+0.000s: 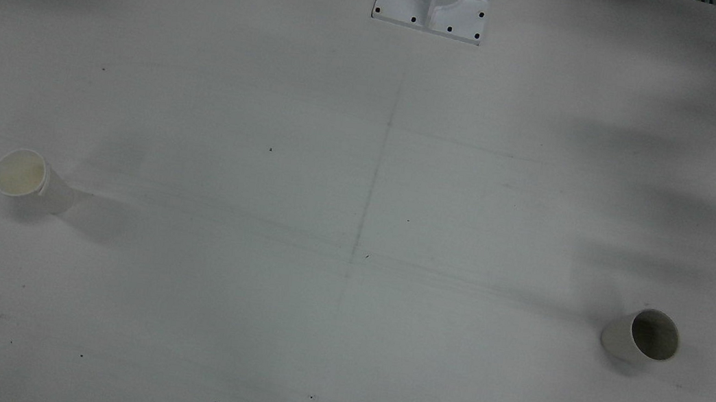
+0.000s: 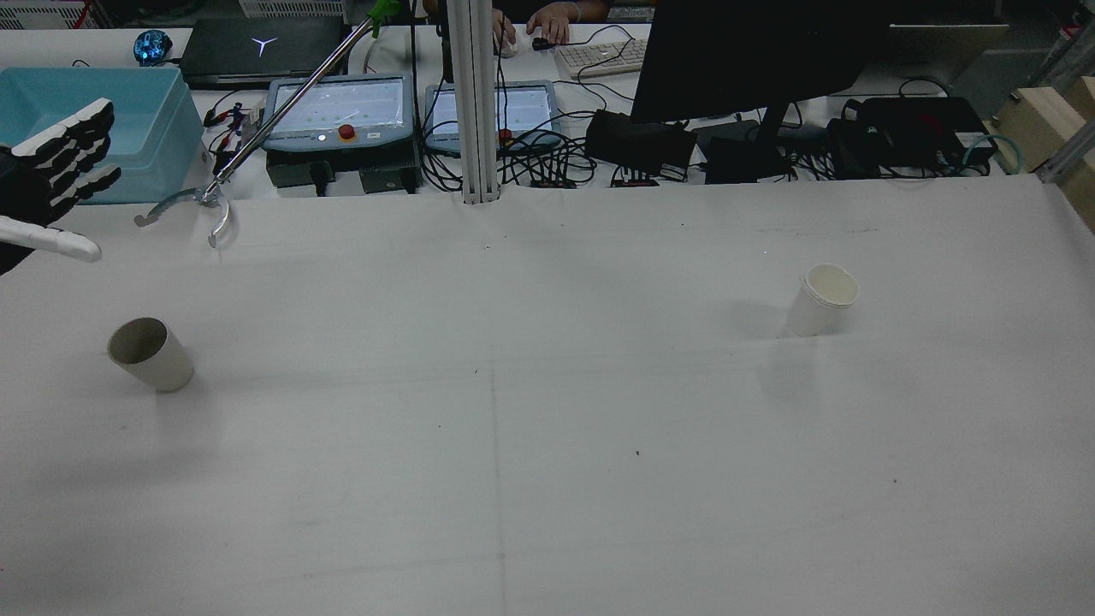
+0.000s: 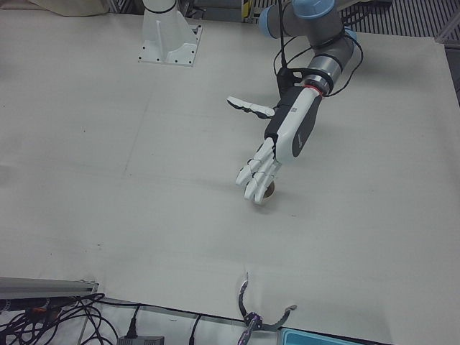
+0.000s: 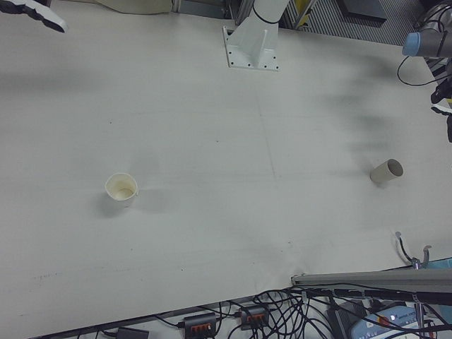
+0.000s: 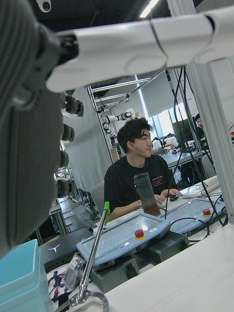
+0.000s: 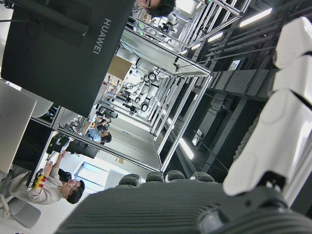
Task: Pour water
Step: 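Move the left hand down beside the white paper cup near it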
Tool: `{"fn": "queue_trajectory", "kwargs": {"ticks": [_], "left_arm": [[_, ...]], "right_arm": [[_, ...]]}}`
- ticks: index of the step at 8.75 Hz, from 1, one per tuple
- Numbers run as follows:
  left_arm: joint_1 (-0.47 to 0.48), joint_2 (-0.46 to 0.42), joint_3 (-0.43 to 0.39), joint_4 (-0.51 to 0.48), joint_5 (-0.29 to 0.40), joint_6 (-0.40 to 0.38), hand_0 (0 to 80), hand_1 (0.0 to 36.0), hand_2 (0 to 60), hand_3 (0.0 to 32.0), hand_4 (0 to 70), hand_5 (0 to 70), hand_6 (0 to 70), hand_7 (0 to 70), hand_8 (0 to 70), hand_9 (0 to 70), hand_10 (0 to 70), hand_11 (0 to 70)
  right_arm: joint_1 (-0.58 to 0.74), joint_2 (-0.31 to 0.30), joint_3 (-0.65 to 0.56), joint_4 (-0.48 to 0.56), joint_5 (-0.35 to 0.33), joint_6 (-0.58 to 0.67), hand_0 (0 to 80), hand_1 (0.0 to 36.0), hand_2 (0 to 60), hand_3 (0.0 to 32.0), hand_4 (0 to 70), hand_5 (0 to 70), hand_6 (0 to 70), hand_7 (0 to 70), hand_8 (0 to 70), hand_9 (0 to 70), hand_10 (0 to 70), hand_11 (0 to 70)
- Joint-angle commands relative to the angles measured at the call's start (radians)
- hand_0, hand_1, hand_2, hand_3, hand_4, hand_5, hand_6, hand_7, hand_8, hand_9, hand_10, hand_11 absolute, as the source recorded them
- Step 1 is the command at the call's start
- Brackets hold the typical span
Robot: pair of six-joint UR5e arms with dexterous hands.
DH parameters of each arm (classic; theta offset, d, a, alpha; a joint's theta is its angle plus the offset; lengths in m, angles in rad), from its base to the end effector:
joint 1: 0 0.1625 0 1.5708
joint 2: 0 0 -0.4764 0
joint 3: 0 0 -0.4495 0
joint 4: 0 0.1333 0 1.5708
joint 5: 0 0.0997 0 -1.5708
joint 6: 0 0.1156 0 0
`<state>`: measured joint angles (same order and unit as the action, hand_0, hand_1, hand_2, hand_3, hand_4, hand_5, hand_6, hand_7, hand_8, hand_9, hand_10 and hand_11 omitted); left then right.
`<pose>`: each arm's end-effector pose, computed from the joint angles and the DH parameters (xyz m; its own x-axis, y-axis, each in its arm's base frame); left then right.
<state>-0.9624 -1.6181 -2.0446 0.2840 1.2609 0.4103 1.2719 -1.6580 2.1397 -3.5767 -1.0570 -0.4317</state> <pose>0.1719 -0.5417 0.4856 -0.9255 -0.1992 -0.3220 0.2562 0.2968 -0.9199 0.0456 -0.4976 0.5237 -0.8930 -0.2118 0.3972 -0.3963 -0.0486 -0.9168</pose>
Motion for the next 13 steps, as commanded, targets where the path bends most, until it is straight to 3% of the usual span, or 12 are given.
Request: {"fn": "queue_trajectory", "kwargs": {"ticks": [1, 3, 4, 6, 7, 9, 11, 13], "left_arm": [[0.133, 0.084, 0.148, -0.207, -0.09, 0.065, 56.0, 17.3, 0.0, 0.0, 11.7, 2.0, 0.0, 3.2, 0.0, 0.0, 2.0, 5.3], [0.273, 0.089, 0.226, -0.274, -0.263, 0.088, 56.3, 17.3, 0.0, 0.0, 10.7, 0.0, 0.0, 2.5, 0.0, 0.0, 1.7, 5.0], [0.277, 0.086, 0.291, -0.329, -0.29, 0.09, 56.0, 17.0, 0.0, 0.0, 10.5, 0.0, 0.0, 2.3, 0.0, 0.0, 1.8, 5.1], [0.266, 0.079, 0.323, -0.339, -0.301, 0.09, 56.1, 16.8, 0.0, 0.0, 10.9, 0.0, 0.0, 2.6, 0.0, 0.0, 1.9, 5.2], [0.254, 0.081, 0.381, -0.36, -0.314, 0.093, 56.2, 16.7, 0.0, 0.0, 11.6, 0.0, 0.0, 2.7, 0.0, 0.0, 1.7, 4.9], [0.261, 0.086, 0.506, -0.51, -0.424, 0.122, 55.4, 16.0, 0.0, 0.0, 11.1, 0.0, 0.0, 2.1, 0.0, 0.0, 2.0, 5.2], [0.264, 0.08, 0.532, -0.65, -0.431, 0.237, 53.9, 14.3, 0.0, 0.0, 10.1, 0.0, 0.0, 1.1, 0.0, 0.0, 2.0, 5.2], [0.283, 0.08, 0.54, -0.67, -0.432, 0.248, 54.4, 14.9, 0.0, 0.0, 10.3, 0.0, 0.0, 1.3, 0.0, 0.0, 1.9, 5.0]], "right_arm": [[-0.003, -0.011, -0.176, 0.123, -0.017, -0.002, 44.9, 13.8, 16.4, 0.0, 1.3, 0.0, 0.0, 0.0, 0.0, 0.1, 0.0, 1.3], [-0.002, 0.001, -0.181, 0.125, -0.02, -0.01, 40.9, 10.6, 14.2, 0.0, 2.6, 0.0, 0.0, 0.0, 0.0, 0.8, 0.1, 1.3], [0.007, 0.001, -0.167, 0.124, -0.043, -0.012, 40.5, 9.9, 12.8, 0.0, 3.5, 0.0, 0.0, 0.0, 0.0, 0.9, 0.0, 0.7], [0.023, 0.006, -0.152, 0.121, -0.089, -0.019, 41.2, 10.1, 13.2, 0.0, 4.7, 0.0, 0.1, 0.0, 0.0, 1.2, 0.0, 0.5], [0.018, 0.012, -0.161, 0.121, -0.09, -0.022, 42.2, 10.6, 13.7, 0.0, 5.8, 0.7, 0.9, 0.0, 0.0, 1.3, 0.0, 0.5], [0.012, 0.012, -0.162, 0.121, -0.09, -0.022, 42.3, 10.8, 14.4, 0.0, 6.3, 1.1, 1.2, 0.5, 0.0, 1.5, 0.0, 0.6], [0.021, 0.009, -0.132, 0.116, -0.09, -0.021, 42.3, 10.8, 14.4, 0.0, 6.5, 1.4, 1.4, 0.7, 0.0, 1.5, 0.0, 0.6], [0.017, 0.009, -0.135, 0.115, -0.09, -0.021, 43.7, 11.9, 15.5, 0.0, 6.0, 1.2, 1.1, 0.5, 0.0, 0.9, 0.0, 0.1]]}}
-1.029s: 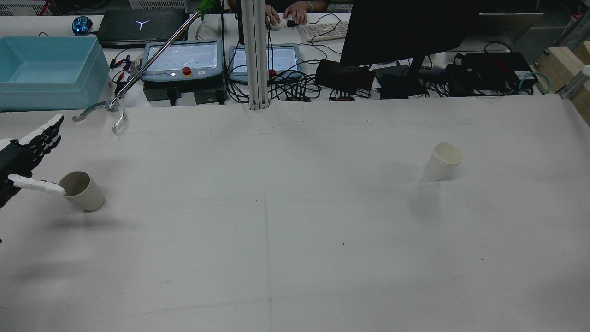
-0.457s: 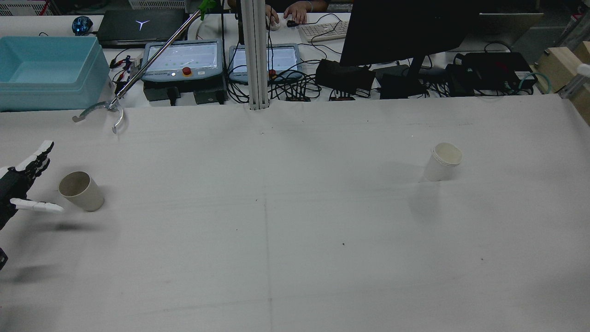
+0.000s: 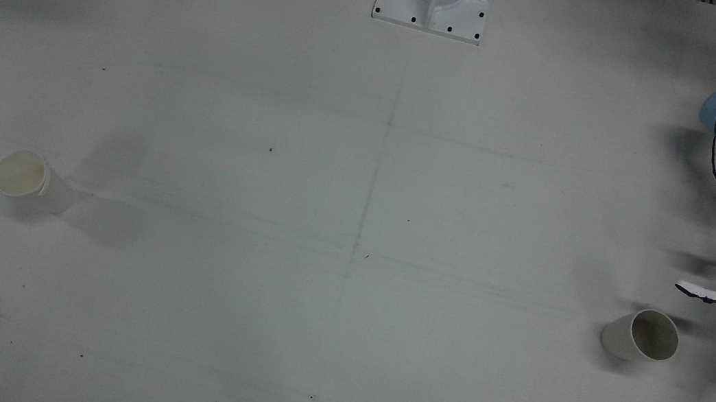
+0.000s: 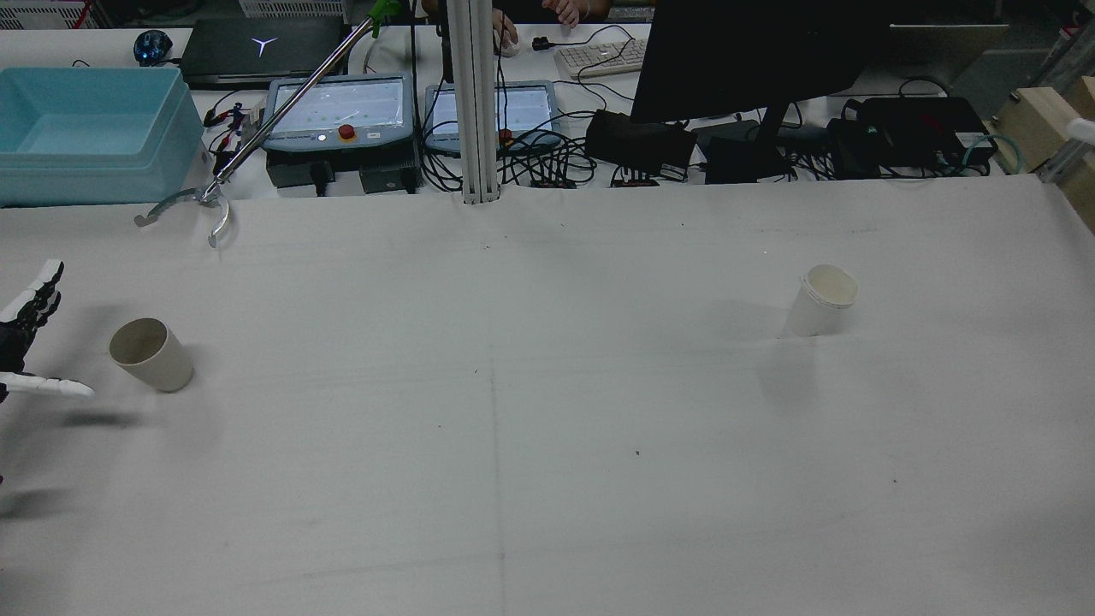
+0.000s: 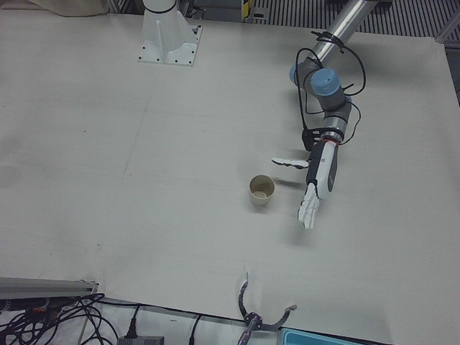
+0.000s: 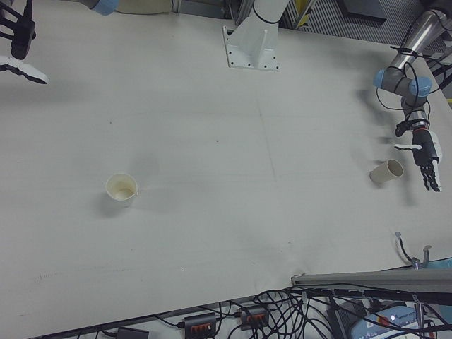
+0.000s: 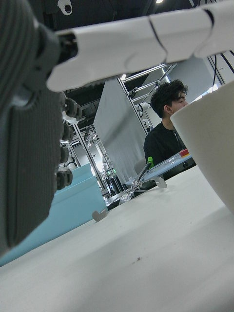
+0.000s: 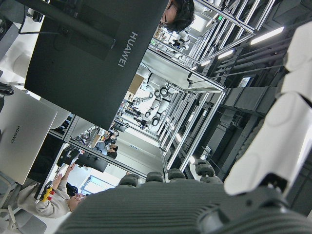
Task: Pour water
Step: 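Close the left hand fingers around the white paper cup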
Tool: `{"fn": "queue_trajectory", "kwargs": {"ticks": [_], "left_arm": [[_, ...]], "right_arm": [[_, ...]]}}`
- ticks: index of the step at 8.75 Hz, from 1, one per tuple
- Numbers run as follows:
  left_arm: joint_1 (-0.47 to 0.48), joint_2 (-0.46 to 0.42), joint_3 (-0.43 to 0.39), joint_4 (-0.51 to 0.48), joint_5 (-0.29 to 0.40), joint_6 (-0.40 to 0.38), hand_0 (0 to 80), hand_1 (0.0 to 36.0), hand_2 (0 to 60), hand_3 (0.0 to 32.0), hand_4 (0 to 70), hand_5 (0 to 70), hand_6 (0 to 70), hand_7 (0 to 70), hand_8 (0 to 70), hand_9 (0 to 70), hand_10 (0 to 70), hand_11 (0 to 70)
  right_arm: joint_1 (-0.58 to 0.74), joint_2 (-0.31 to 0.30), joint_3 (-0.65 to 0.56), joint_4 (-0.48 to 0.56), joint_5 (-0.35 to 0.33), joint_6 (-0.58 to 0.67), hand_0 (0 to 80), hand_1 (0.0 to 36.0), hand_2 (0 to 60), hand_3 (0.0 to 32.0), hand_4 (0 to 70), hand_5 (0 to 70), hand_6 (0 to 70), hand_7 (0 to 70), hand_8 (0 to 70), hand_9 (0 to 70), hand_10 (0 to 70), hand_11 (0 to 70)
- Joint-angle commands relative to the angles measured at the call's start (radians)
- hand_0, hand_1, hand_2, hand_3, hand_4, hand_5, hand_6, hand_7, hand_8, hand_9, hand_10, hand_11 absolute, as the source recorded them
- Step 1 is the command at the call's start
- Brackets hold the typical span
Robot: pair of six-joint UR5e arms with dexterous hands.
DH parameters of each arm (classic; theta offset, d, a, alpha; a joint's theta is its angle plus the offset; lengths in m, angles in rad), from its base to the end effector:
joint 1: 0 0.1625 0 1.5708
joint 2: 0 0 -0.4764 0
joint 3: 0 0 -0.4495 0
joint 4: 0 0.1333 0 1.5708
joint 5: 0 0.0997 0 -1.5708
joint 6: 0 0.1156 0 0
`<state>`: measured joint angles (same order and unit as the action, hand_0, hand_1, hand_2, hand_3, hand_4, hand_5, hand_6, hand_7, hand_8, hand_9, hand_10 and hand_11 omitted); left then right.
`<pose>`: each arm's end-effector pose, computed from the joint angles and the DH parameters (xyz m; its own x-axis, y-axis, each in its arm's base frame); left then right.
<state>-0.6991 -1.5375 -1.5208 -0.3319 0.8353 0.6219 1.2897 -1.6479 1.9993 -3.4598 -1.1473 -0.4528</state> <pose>0.2774 -0.5087 0.7516 -0.9021 -0.0289 -0.4305 0.4149 0.2155 -0.8840 0.0367 -0.5247 0.5789 -0.8941 -0.1414 0.4250 -0.4248 -0.0333 -0.9047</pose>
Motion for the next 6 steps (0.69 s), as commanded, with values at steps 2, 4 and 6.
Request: {"fn": "queue_trajectory", "kwargs": {"ticks": [2, 4, 6], "left_arm": [[0.081, -0.016, 0.027, -0.056, -0.005, 0.035, 54.9, 15.2, 0.0, 0.0, 11.0, 0.0, 0.0, 1.8, 0.0, 0.0, 1.9, 5.1], [0.098, -0.018, 0.024, -0.039, -0.002, 0.029, 55.6, 15.7, 0.0, 0.0, 11.9, 0.0, 0.0, 2.8, 0.0, 0.0, 1.9, 5.1], [0.098, -0.018, 0.019, -0.029, 0.002, 0.022, 56.3, 16.3, 0.0, 0.0, 14.6, 2.9, 0.4, 4.3, 0.0, 0.0, 2.0, 5.2]], "right_arm": [[-0.006, 0.0, -0.002, -0.002, 0.0, -0.001, 43.6, 12.1, 16.0, 0.0, 6.1, 1.8, 1.3, 0.8, 0.0, 0.8, 0.0, 0.0], [-0.009, 0.002, 0.003, -0.004, 0.0, -0.001, 43.3, 11.9, 16.1, 0.0, 6.3, 2.0, 1.4, 1.1, 0.0, 0.8, 0.0, 0.1], [-0.009, 0.002, 0.009, -0.004, 0.0, -0.001, 43.4, 12.0, 16.4, 0.0, 6.6, 2.2, 1.7, 1.5, 0.0, 1.0, 0.0, 0.1]]}}
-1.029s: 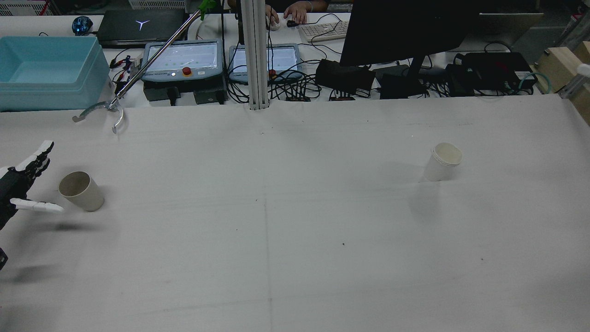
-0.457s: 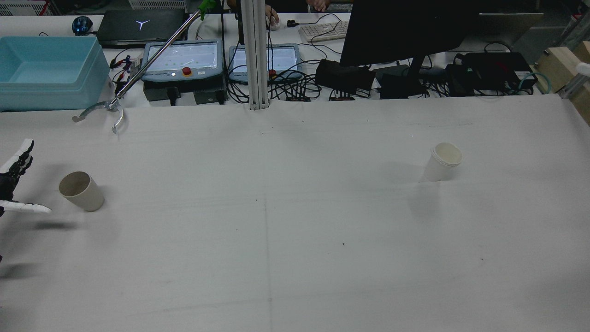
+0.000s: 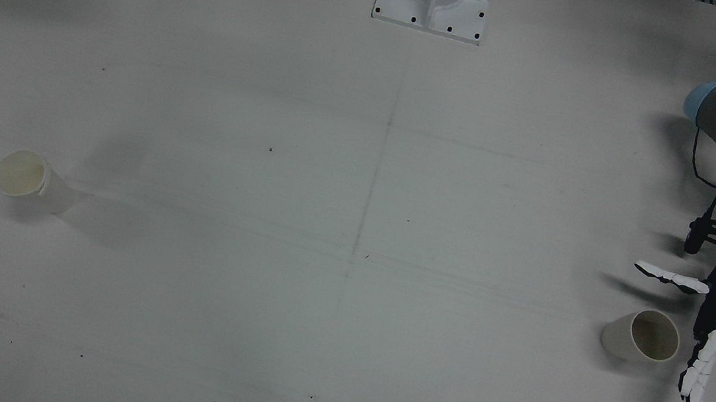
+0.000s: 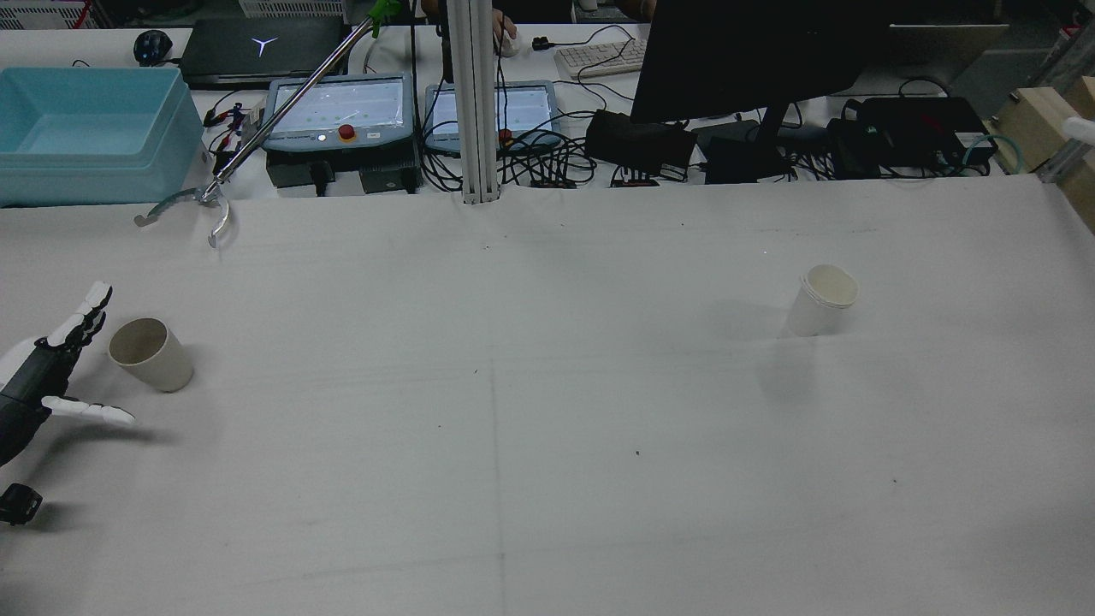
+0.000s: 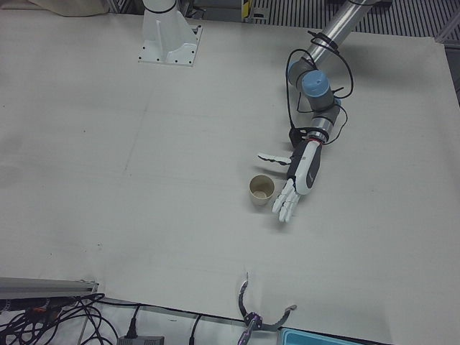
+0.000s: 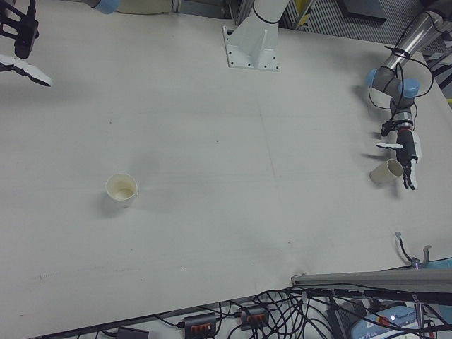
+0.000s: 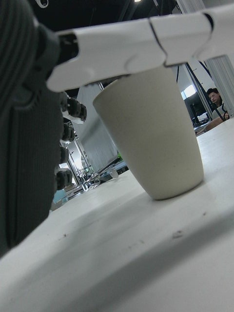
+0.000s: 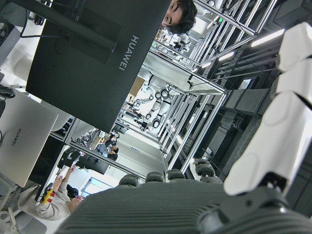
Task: Pour water
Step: 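Close the left hand fingers around the white paper cup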
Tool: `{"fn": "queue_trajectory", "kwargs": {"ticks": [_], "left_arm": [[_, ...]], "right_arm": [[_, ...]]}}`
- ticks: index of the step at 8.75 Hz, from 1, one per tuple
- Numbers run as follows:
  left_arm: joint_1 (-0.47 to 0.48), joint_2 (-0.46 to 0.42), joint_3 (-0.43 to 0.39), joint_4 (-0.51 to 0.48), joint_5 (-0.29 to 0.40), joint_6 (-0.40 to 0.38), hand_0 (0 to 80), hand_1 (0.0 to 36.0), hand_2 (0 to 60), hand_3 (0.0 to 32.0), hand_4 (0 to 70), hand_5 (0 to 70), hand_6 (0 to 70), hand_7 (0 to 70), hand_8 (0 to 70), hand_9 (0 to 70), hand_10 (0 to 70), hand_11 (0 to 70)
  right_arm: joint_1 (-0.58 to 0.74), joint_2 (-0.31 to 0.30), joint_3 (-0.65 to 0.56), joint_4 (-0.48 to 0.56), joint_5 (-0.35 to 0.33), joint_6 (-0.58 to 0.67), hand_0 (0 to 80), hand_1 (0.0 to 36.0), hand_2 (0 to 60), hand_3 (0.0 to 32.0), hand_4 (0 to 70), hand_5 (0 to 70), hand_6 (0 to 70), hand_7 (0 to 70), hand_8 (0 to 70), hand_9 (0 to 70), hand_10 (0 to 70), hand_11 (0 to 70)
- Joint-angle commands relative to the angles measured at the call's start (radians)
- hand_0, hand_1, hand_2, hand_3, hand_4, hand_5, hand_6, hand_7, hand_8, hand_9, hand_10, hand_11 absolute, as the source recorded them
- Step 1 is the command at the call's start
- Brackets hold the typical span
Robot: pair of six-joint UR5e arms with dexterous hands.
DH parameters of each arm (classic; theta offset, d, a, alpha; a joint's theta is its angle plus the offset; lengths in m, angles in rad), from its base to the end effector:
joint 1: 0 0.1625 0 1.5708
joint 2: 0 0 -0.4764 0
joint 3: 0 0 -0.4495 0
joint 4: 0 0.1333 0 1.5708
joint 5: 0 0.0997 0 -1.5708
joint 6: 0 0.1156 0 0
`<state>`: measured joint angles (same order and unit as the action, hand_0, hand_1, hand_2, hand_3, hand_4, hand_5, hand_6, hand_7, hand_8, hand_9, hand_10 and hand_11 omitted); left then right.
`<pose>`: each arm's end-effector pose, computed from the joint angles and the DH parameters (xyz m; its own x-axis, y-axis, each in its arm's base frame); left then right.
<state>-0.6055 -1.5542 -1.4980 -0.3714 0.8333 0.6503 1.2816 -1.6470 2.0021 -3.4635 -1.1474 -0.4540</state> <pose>0.3319 -0.4864 0.7509 -0.8965 -0.0959 -0.4326 0.3945 0.2719 -0.8778 0.0325 -0.5249 0.5774 -0.8947 -0.1340 0.4261 -0.4261 -0.0300 -0.9042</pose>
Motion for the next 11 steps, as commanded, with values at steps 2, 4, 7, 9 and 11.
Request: {"fn": "queue_trajectory", "kwargs": {"ticks": [2, 4, 7, 9, 11], "left_arm": [[0.001, -0.058, 0.016, 0.072, 0.048, -0.008, 57.0, 17.3, 0.0, 0.0, 15.7, 4.9, 1.2, 4.9, 0.0, 0.0, 2.1, 5.4], [-0.042, -0.11, 0.048, 0.089, 0.113, -0.011, 56.5, 16.9, 0.0, 0.0, 16.4, 6.6, 1.8, 5.0, 0.0, 0.0, 2.2, 5.6], [-0.114, -0.11, 0.059, 0.091, 0.127, -0.011, 56.8, 17.1, 0.0, 0.0, 16.0, 6.7, 1.9, 5.3, 0.0, 0.0, 2.1, 5.4], [-0.141, -0.119, 0.102, 0.088, 0.162, -0.011, 57.0, 17.5, 0.0, 0.0, 16.1, 6.7, 2.0, 5.2, 0.0, 0.0, 2.2, 5.6], [-0.14, -0.121, 0.114, 0.1, 0.162, -0.009, 57.1, 17.5, 0.0, 0.0, 15.9, 6.8, 2.1, 5.3, 0.0, 0.0, 2.3, 5.7]], "right_arm": [[-0.001, 0.001, 0.007, 0.0, 0.0, 0.0, 43.4, 12.0, 16.4, 0.0, 6.8, 2.6, 1.8, 1.8, 0.0, 1.0, 0.0, 0.1], [-0.001, 0.001, 0.006, 0.001, 0.0, 0.0, 43.5, 12.0, 16.2, 0.0, 6.8, 2.6, 1.9, 1.9, 0.0, 1.0, 0.0, 0.1], [-0.002, 0.001, 0.003, 0.001, 0.0, 0.001, 43.2, 11.9, 16.6, 0.0, 6.7, 2.5, 1.9, 1.8, 0.0, 1.2, 0.0, 0.3], [-0.002, 0.003, 0.003, 0.001, 0.0, 0.0, 43.0, 11.8, 16.7, 0.0, 6.7, 2.8, 1.9, 1.8, 0.0, 1.3, 0.0, 0.5], [0.001, 0.019, -0.002, 0.001, -0.002, 0.0, 43.0, 11.8, 16.3, 0.0, 6.8, 2.9, 2.0, 1.7, 0.0, 1.4, 0.0, 0.5]]}}
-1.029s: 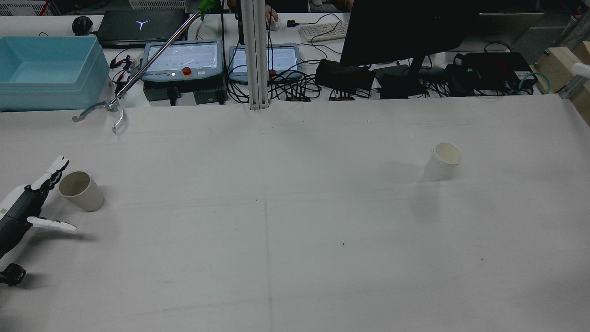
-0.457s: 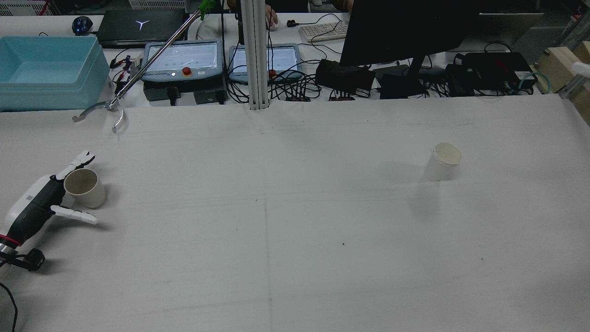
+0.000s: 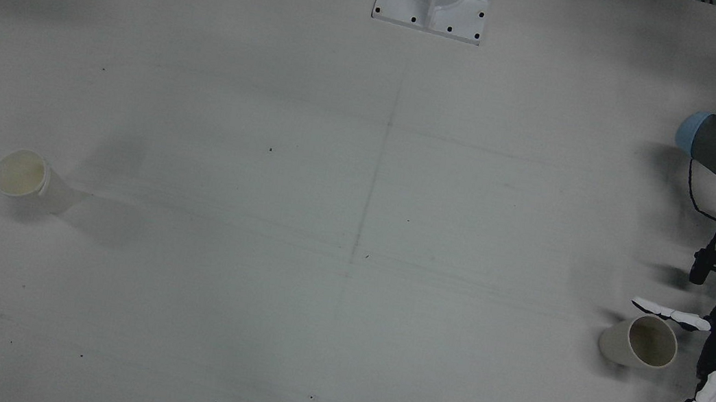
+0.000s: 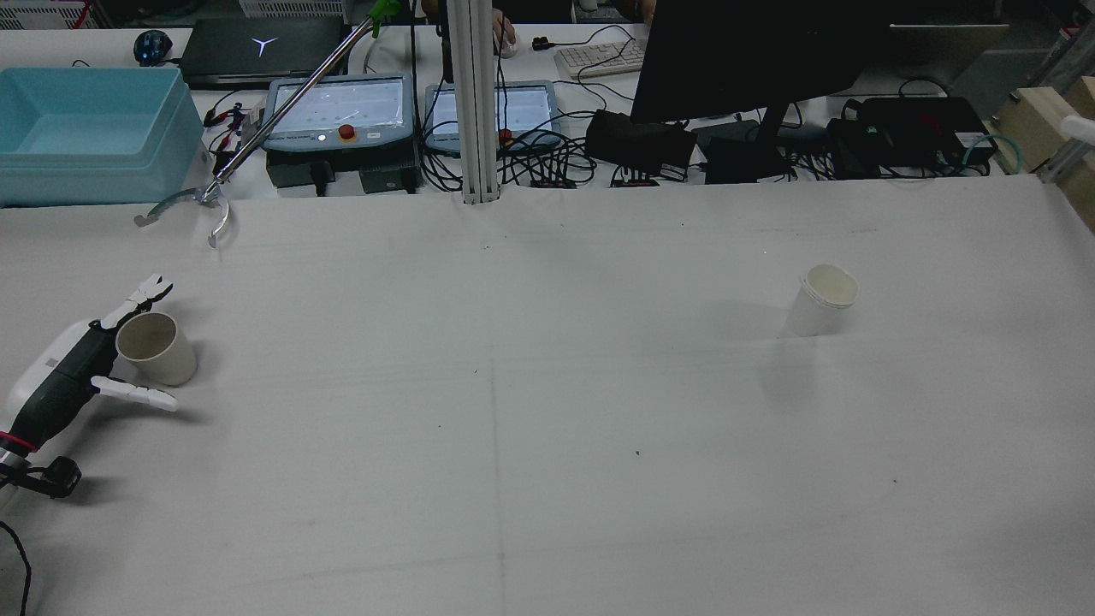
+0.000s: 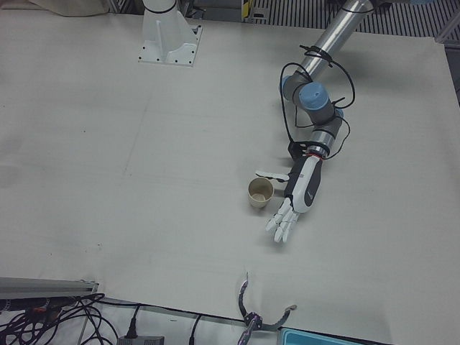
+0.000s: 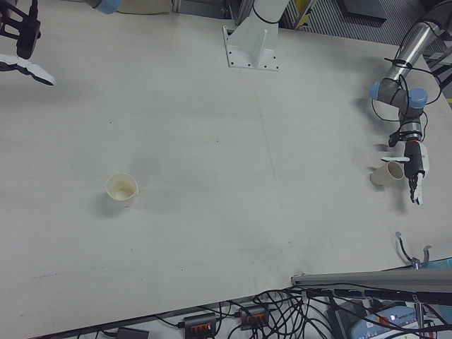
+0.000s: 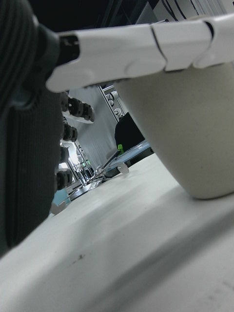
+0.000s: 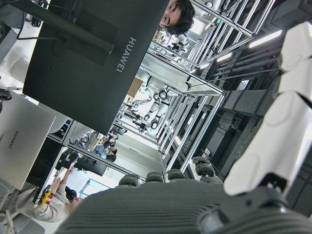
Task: Pour water
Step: 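Close the left hand fingers around the white paper cup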
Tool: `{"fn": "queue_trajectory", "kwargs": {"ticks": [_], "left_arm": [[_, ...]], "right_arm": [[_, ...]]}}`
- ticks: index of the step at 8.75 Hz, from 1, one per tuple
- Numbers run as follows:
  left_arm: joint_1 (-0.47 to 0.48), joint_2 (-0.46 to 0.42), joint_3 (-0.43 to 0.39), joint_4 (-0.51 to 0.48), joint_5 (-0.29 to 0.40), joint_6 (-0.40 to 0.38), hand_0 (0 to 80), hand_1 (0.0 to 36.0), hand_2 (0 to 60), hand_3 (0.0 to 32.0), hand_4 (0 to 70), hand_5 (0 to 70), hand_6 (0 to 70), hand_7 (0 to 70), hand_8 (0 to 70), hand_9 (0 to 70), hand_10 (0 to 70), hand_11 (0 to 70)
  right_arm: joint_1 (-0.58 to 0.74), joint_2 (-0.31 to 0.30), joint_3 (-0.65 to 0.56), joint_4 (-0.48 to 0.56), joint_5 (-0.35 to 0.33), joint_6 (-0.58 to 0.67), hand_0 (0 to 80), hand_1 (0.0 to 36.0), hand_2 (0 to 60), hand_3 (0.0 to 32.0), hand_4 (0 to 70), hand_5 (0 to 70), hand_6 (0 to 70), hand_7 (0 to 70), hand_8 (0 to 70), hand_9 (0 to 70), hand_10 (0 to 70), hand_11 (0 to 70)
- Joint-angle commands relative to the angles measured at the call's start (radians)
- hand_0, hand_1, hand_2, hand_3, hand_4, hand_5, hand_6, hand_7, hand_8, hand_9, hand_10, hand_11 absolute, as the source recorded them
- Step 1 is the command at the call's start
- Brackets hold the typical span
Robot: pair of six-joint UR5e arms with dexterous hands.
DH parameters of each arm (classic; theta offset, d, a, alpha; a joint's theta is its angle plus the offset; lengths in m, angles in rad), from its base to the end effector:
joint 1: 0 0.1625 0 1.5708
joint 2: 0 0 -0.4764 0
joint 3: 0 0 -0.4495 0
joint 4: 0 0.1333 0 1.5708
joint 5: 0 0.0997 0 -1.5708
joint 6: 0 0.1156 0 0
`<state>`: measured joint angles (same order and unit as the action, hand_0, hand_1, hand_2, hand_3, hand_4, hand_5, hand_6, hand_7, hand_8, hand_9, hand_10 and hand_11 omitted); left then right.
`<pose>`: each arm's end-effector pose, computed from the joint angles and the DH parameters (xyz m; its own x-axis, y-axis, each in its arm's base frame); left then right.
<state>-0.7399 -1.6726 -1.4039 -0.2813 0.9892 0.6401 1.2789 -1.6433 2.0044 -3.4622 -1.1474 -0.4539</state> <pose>0.3198 -0.5584 0.7423 -0.8643 -0.1184 -0.4888 0.4461 0.2685 -0.8538 0.0306 -0.5264 0.5742 -0.8960 -0.1346 0.4232 -0.4242 -0.0225 -0.9053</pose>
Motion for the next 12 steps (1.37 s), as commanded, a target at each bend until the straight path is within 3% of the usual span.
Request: {"fn": "queue_trajectory", "kwargs": {"ticks": [1, 2, 4, 6, 12], "left_arm": [[-0.007, -0.003, 0.017, 0.011, 0.023, 0.0, 57.7, 17.9, 0.0, 0.0, 15.0, 7.7, 1.8, 5.7, 0.0, 0.0, 1.7, 4.9], [-0.007, -0.006, 0.014, 0.025, 0.058, 0.0, 57.8, 17.6, 0.0, 0.0, 15.0, 7.7, 1.7, 5.6, 0.0, 0.0, 1.5, 4.6], [-0.003, -0.007, 0.013, 0.03, 0.066, 0.001, 57.7, 17.6, 0.0, 0.0, 15.0, 8.5, 1.6, 5.6, 0.0, 0.0, 1.3, 4.3], [-0.006, -0.061, 0.013, 0.071, 0.121, 0.0, 57.4, 17.5, 0.0, 0.0, 15.7, 9.7, 1.6, 5.5, 0.0, 0.0, 1.3, 4.2], [-0.024, -0.069, 0.016, 0.113, 0.123, -0.045, 57.5, 18.4, 0.0, 0.0, 17.3, 13.3, 2.8, 6.2, 0.0, 0.0, 1.9, 5.2]], "right_arm": [[0.002, 0.017, -0.006, 0.0, 0.0, 0.0, 43.1, 11.8, 16.4, 0.0, 6.9, 2.8, 2.0, 1.9, 0.0, 1.3, 0.0, 0.4], [0.002, 0.017, -0.007, 0.0, 0.0, 0.0, 43.1, 11.8, 16.6, 0.0, 6.9, 2.8, 2.0, 1.8, 0.0, 1.2, 0.0, 0.3], [-0.001, 0.017, -0.01, 0.0, 0.0, 0.0, 43.3, 11.9, 16.6, 0.0, 6.9, 3.0, 2.0, 1.9, 0.0, 1.2, 0.0, 0.1], [0.0, 0.017, -0.009, 0.0, 0.0, 0.001, 43.2, 11.9, 16.8, 0.0, 6.7, 3.1, 2.0, 1.9, 0.0, 1.2, 0.0, 0.3], [-0.004, 0.017, -0.009, 0.0, 0.0, 0.001, 43.0, 11.9, 16.9, 0.0, 6.8, 3.0, 2.0, 2.0, 0.0, 1.3, 0.0, 0.3]]}}
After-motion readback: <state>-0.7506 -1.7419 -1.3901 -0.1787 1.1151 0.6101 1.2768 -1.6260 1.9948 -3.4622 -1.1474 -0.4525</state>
